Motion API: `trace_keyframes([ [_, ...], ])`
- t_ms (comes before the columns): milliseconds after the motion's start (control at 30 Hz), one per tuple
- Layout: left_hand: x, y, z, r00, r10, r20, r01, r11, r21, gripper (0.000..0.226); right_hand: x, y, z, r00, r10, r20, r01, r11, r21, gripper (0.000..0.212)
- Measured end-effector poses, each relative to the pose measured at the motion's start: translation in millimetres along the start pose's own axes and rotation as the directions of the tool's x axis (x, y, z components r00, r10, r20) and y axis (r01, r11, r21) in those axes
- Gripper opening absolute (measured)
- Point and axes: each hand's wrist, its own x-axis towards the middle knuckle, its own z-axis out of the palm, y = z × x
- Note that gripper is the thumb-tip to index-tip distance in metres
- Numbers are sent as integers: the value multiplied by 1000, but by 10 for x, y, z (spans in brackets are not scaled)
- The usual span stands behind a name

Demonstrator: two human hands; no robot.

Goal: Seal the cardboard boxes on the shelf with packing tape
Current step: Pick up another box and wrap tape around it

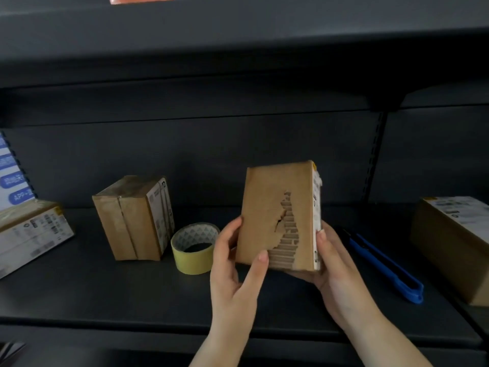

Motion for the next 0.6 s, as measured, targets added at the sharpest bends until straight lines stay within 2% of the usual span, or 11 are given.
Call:
trace_keyframes([
  [100, 34, 27, -3, 999, 33, 14, -36, 944, 328, 43, 69, 91, -69, 985, 97, -145, -112, 989, -99, 77],
  [200, 70, 95, 46, 983, -65, 172, -43, 828, 559, 48, 81, 153, -175, 967, 143, -209, -173, 975, -136, 63],
  [267, 126, 180, 16, 966, -80, 245, -98, 765, 636, 51, 37, 169, -228, 967, 103, -234, -140, 979, -148, 72],
  [300, 186, 239, -21, 964, -68, 257, -122, 745, 656, 51, 67, 158, -213, 952, 79, -297, -121, 985, -125, 75],
  [367, 376, 315, -144, 974, -47, 220, -131, 673, 728, 54, 65, 95, -165, 917, -13, -398, -30, 994, -103, 74],
  [400, 506, 323, -212, 979, -70, 191, -114, 588, 801, 58, 39, 68, -154, 907, -96, -410, 45, 990, -132, 69],
  [467, 792, 258, -320, 964, -230, 130, -58, 296, 954, 71, -20, 3, -112, 884, -250, -395, 165, 957, -238, 44],
  [533, 1009, 139, -368, 900, -434, 43, -25, 47, 999, 85, -40, 3, -107, 859, -342, -381, 234, 924, -302, 32],
  [600, 1149, -26, -404, 806, -590, -43, -1, -75, 997, 94, -35, 15, -120, 844, -378, -379, 273, 913, -303, 30],
])
